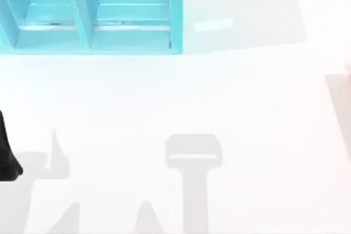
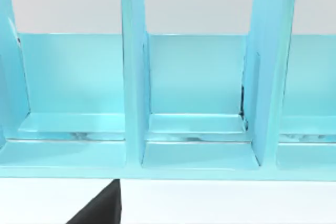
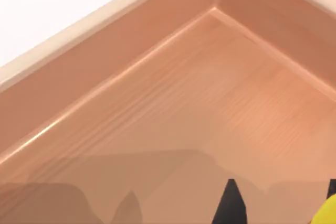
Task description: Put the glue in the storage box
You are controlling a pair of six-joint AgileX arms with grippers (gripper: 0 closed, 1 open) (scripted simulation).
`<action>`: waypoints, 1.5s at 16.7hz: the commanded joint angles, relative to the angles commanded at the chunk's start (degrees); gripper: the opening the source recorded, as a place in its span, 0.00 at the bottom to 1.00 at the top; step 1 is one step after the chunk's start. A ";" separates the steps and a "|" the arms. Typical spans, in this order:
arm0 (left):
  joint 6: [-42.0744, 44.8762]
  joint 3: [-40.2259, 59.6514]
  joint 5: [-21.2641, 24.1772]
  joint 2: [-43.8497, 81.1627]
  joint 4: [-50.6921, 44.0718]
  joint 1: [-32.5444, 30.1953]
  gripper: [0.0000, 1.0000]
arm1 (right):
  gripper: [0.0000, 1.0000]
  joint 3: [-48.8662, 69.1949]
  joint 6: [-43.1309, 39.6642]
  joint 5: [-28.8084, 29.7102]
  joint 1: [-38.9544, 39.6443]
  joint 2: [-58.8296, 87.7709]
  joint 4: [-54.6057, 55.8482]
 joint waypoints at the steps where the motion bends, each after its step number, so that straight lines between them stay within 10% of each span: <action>1: 0.00 0.00 0.00 0.00 0.00 0.00 1.00 | 0.00 -0.72 -1.67 -0.98 -0.53 -0.15 -1.60; 25: 0.00 0.00 0.00 0.00 0.00 0.00 1.00 | 0.00 -12.00 13.06 -3.06 7.35 -0.13 21.60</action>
